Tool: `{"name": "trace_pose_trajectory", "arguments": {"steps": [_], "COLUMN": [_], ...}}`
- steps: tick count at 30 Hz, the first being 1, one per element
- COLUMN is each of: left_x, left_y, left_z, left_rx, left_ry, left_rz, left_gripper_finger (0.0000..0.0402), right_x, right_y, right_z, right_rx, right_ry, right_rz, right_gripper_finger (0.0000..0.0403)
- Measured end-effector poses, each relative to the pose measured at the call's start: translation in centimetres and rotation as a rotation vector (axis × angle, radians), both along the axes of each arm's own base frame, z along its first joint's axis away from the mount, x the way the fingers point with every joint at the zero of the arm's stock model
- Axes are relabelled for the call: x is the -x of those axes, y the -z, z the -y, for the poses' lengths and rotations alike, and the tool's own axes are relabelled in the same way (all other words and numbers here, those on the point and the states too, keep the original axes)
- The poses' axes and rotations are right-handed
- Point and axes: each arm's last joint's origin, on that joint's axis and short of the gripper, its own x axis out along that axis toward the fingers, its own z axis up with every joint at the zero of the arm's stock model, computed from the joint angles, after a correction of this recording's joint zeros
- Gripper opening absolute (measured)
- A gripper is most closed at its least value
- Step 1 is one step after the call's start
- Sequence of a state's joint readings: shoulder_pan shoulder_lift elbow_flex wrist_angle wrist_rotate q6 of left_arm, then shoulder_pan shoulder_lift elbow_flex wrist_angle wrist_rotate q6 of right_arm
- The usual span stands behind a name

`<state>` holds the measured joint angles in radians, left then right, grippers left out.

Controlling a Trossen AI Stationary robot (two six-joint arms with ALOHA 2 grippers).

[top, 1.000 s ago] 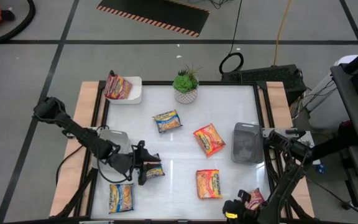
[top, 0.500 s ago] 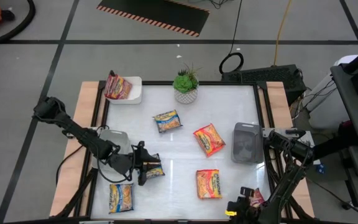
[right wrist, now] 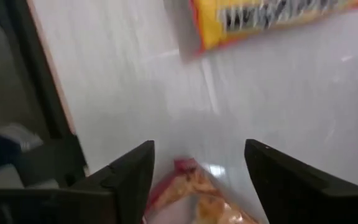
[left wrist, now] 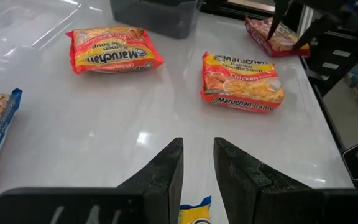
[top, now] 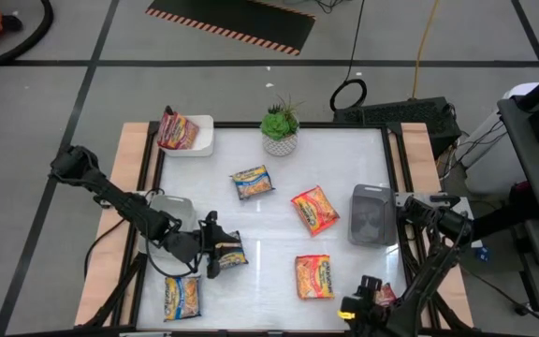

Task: Sort Maruchan noodles
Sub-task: Put the red noodle pack into the white bin

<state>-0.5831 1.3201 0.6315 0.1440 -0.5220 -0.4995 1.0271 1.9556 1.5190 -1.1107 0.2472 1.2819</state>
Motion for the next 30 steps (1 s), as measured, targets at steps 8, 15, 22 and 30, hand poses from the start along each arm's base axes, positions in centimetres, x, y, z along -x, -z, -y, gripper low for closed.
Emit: {"name": "trace_pose_trajectory", "arguments": {"steps": [8, 15, 22, 30], "left_x": [0.0, 0.0, 0.0, 0.0], "left_y": [0.0, 0.0, 0.0, 0.0], "left_z": [0.0, 0.0, 0.0, 0.0], "left_rx": [0.007, 0.02, 0.028, 0.031], "left_ry": [-0.003, -0.01, -0.014, -0.015], "left_rz": [0.001, 0.002, 0.003, 0.003], "left_gripper_finger": [0.0092, 0.0092, 0.0092, 0.0092], "right_x": [0.3, 0.2, 0.1, -0.6], "right_y": [2.3, 2.9, 3.0, 2.8], "right_z": [0.9, 1.2, 1.3, 1.7], "right_rx": [-0.045, -0.086, -0.098, -0.125], "right_ry": [0.012, 0.005, 0.008, 0.025], "right_rz": [-0.12, -0.166, -0.18, -0.181], "right_gripper_finger": [0.0232, 0.0191, 0.0098, 0.0008]}}
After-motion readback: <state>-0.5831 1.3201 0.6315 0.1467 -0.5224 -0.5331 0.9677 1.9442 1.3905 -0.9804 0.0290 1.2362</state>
